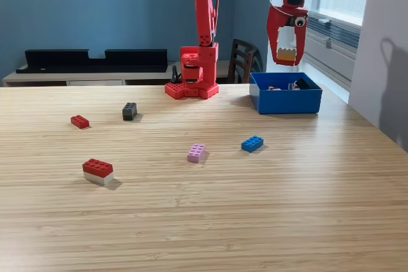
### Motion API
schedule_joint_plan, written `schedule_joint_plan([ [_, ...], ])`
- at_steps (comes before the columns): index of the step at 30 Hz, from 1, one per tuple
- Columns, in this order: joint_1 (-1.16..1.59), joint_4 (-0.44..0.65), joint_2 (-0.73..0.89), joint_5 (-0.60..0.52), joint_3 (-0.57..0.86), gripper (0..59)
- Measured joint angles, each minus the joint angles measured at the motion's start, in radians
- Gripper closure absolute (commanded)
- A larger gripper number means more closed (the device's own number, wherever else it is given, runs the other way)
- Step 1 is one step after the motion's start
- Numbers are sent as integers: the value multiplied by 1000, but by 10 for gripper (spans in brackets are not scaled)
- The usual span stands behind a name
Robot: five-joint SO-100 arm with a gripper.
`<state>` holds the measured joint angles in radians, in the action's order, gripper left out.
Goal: Grasp a lego block and put it in the bin.
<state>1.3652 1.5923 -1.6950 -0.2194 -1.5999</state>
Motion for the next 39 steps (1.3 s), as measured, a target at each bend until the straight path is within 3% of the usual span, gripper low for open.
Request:
schedule_joint_plan([
  [12,14,0,-3,0,0,303],
  [16,26,0,-3,3,0,375],
  [22,9,0,-3,2,0,575],
  [31,-287,0,-3,-32,120,585],
  [39,-785,-12,-3,49,153,585],
])
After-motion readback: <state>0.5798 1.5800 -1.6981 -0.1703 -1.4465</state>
